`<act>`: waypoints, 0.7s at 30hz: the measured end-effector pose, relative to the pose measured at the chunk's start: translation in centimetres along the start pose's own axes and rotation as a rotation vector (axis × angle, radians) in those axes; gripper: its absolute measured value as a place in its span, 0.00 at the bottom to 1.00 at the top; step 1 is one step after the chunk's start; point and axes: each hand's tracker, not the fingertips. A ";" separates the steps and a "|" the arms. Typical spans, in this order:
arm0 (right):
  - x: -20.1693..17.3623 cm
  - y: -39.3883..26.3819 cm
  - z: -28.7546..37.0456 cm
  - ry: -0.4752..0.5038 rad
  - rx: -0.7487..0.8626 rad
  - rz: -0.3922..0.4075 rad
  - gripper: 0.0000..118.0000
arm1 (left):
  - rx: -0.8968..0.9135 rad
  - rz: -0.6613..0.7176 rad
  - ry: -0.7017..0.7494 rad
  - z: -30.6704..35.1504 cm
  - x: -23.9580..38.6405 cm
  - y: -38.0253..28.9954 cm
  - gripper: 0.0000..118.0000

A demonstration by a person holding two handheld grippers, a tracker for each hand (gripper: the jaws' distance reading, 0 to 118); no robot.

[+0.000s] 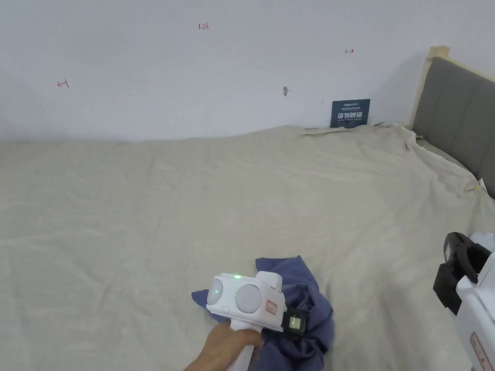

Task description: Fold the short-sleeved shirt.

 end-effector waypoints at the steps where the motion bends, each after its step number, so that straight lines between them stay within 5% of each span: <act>1: 0.0 0.1 0.0 0.001 0.000 -0.003 0.00 | 0.035 0.001 -0.002 1.0 0.1 0.2 0.89; 3: -0.2 0.3 0.0 0.002 0.003 -0.001 0.00 | 0.108 0.005 -0.005 3.0 0.1 0.4 1.00; 10: -0.8 1.3 -0.6 0.020 0.025 -0.003 0.00 | 0.486 0.022 0.012 13.3 -0.1 -0.1 1.00; 21: -1.8 2.0 -1.2 0.044 0.065 -0.007 0.00 | 0.873 -0.051 0.382 20.3 0.1 -5.4 1.00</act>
